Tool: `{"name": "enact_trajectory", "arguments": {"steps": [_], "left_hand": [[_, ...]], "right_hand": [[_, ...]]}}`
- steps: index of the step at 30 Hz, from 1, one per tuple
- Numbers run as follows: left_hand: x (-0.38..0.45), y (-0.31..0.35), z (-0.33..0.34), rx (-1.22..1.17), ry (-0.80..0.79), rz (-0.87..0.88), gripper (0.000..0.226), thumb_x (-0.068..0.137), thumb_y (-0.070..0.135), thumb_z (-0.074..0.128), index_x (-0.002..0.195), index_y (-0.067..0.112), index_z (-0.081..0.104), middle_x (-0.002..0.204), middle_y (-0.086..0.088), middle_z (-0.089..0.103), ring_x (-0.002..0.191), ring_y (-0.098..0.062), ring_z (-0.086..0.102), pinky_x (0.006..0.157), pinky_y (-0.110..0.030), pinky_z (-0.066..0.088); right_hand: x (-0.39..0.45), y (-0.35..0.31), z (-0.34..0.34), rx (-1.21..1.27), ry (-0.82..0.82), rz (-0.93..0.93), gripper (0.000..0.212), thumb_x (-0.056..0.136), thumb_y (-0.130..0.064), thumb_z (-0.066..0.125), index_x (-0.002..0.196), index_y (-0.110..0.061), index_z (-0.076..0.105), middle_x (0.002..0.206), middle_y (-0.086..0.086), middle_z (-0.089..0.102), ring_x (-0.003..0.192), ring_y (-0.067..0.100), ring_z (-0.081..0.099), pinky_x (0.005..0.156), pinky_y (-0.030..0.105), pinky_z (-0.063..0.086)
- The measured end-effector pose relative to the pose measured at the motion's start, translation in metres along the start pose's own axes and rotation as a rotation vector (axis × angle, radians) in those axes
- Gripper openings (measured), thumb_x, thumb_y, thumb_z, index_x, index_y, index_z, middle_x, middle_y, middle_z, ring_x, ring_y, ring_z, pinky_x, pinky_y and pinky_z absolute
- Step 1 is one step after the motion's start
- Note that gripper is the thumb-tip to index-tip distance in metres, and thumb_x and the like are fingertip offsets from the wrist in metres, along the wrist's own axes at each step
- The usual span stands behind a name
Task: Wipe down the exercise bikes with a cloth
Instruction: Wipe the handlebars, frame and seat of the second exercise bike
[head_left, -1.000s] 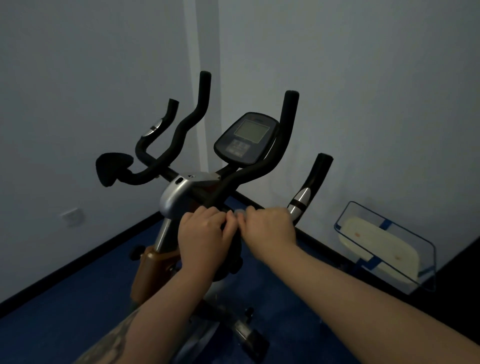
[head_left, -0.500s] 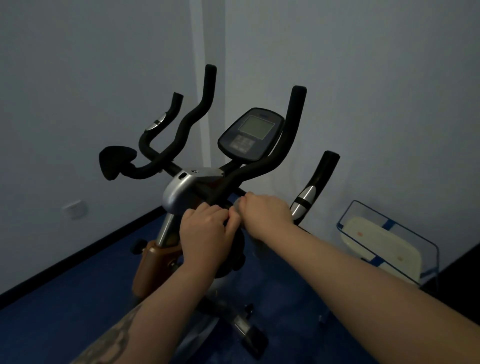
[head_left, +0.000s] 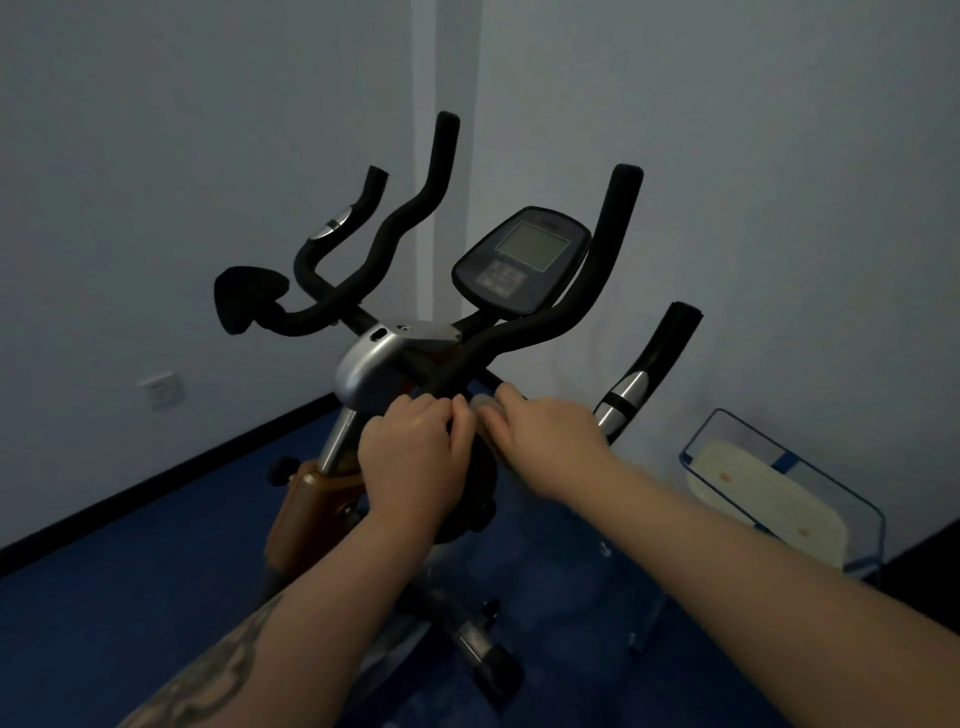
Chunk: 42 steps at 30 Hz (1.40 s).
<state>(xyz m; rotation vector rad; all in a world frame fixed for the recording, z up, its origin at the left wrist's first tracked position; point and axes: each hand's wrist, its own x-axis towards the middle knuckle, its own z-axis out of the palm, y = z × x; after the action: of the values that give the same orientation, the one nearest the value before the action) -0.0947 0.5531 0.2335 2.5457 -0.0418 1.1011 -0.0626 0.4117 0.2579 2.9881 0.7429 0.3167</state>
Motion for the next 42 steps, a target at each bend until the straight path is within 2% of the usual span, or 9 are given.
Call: {"name": "enact_trajectory", "arguments": {"steps": [4,10,15,22,27,32,35,39,42], "left_hand": [[0.001,0.000,0.001,-0.017,0.005,-0.016,0.044,0.092,0.030,0.043,0.051,0.019,0.051,0.049,0.007,0.042,0.048,-0.013,0.040,0.045,-0.032,0.032],[0.001,-0.002,0.003,-0.004,-0.013,-0.003,0.042,0.093,0.031,0.043,0.052,0.023,0.047,0.049,0.008,0.041,0.049,-0.012,0.038,0.048,-0.029,0.029],[0.001,-0.002,0.001,-0.041,-0.022,0.001,0.043,0.093,0.032,0.042,0.051,0.024,0.041,0.049,0.010,0.036,0.047,-0.013,0.036,0.047,-0.030,0.029],[0.002,-0.002,0.000,-0.036,-0.024,0.010,0.042,0.092,0.030,0.045,0.051,0.026,0.036,0.049,0.014,0.026,0.045,-0.008,0.029,0.047,-0.023,0.016],[0.002,-0.001,-0.003,-0.032,-0.050,0.002,0.043,0.091,0.031,0.044,0.049,0.022,0.038,0.048,0.010,0.031,0.044,-0.013,0.033,0.047,-0.026,0.024],[0.016,0.015,-0.004,-0.070,-0.287,-0.001,0.050,0.094,0.034,0.048,0.047,0.020,0.053,0.043,0.006,0.047,0.045,-0.011,0.047,0.067,-0.032,0.036],[0.017,0.023,0.001,-0.090,-0.314,0.085,0.049,0.092,0.038,0.049,0.048,0.019,0.058,0.040,0.004,0.048,0.039,-0.010,0.046,0.051,-0.025,0.027],[0.015,0.020,0.003,-0.141,-0.197,0.073,0.054,0.090,0.044,0.038,0.042,0.022,0.050,0.034,0.008,0.039,0.032,-0.010,0.039,0.042,-0.018,0.014],[0.013,0.020,0.003,-0.201,-0.170,0.090,0.053,0.090,0.041,0.041,0.040,0.026,0.035,0.033,0.010,0.030,0.030,-0.007,0.033,0.044,-0.017,0.011]], "right_hand": [[-0.034,0.043,-0.016,-0.010,0.044,-0.236,0.045,0.098,-0.049,0.030,0.115,-0.022,0.061,0.086,-0.004,0.068,0.077,0.020,0.061,0.078,0.035,0.042],[-0.020,-0.026,0.011,-0.071,0.322,0.227,0.036,0.097,-0.039,0.045,0.075,-0.016,0.064,0.059,0.003,0.064,0.054,0.023,0.059,0.065,0.034,0.040],[-0.034,0.046,-0.007,-0.001,0.321,-0.212,0.037,0.089,-0.039,0.045,0.073,-0.014,0.067,0.063,0.001,0.064,0.058,0.022,0.059,0.063,0.033,0.046],[-0.029,0.051,0.014,0.296,0.747,0.098,0.030,0.086,-0.022,0.054,0.061,-0.008,0.064,0.062,0.004,0.059,0.066,0.024,0.054,0.088,0.036,0.044],[-0.025,0.079,-0.004,0.070,0.449,-0.308,0.037,0.088,-0.035,0.052,0.061,-0.011,0.063,0.058,0.005,0.057,0.057,0.024,0.054,0.062,0.034,0.046],[-0.020,0.089,-0.013,0.318,0.650,0.106,0.038,0.090,-0.027,0.049,0.063,-0.002,0.062,0.063,0.010,0.058,0.066,0.028,0.054,0.083,0.043,0.047],[-0.035,0.039,0.024,0.413,0.821,0.309,0.026,0.086,-0.026,0.055,0.073,-0.007,0.066,0.079,0.007,0.062,0.084,0.023,0.057,0.106,0.044,0.036],[-0.040,0.054,0.020,0.201,0.672,-0.211,0.024,0.083,-0.028,0.063,0.066,-0.011,0.066,0.066,0.005,0.060,0.068,0.023,0.057,0.082,0.039,0.048],[-0.023,0.094,-0.017,0.174,0.566,-0.155,0.036,0.086,-0.032,0.053,0.061,-0.008,0.063,0.059,0.008,0.057,0.061,0.026,0.055,0.083,0.039,0.049]]}}
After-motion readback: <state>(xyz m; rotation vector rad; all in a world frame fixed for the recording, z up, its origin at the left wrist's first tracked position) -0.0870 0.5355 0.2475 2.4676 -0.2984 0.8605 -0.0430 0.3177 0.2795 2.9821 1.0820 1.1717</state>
